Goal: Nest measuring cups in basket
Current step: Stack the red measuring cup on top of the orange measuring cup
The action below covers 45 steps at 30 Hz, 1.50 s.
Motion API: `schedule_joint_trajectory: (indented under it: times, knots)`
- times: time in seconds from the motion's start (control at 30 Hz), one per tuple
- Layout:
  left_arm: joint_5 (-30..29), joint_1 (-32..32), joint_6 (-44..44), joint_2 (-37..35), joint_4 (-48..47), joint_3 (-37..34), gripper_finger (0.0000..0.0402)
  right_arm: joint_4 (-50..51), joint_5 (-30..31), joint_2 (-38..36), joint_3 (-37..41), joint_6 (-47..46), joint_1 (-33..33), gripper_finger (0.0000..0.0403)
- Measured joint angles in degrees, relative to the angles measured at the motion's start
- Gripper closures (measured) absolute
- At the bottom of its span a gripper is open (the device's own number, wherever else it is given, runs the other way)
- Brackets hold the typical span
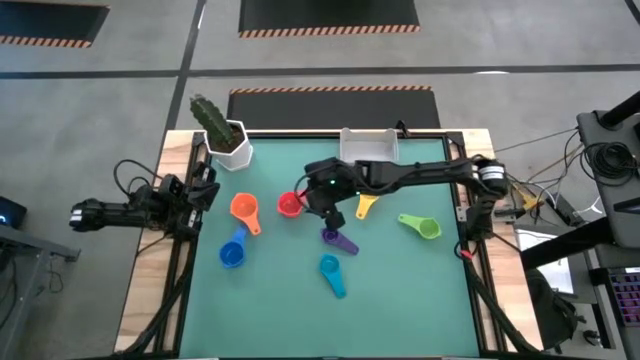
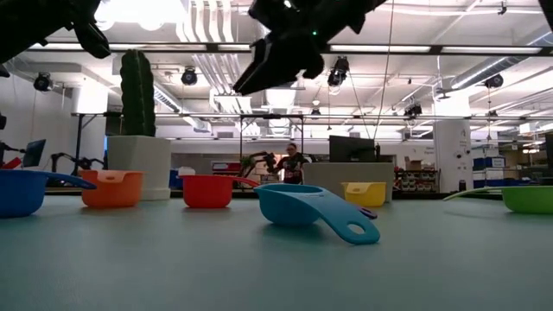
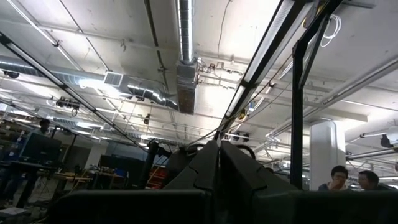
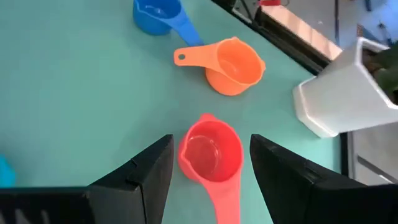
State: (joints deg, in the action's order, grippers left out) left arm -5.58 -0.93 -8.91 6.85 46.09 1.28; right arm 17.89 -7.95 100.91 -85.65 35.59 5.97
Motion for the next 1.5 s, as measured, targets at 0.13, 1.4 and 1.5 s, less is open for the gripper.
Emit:
schedule_joint_trajectory:
  times: [0.13,1.4,1.5]
  knots:
    - [-0.01,0.02,0.00,0.00,0.07,0.00,0.0402,1.70,0.33,4.04,-2.94,-1.01,0.43,0.0202]
    - [-0.01,0.00,-0.02,0.00,0.55,0.00,0.0402,-2.64,5.18,19.20,-5.15,4.78,1.32,0.0202]
    - [-0.01,0.00,-0.04,0.00,0.66,0.00,0.0402,-2.96,5.24,19.60,-5.15,4.97,1.32,0.0202]
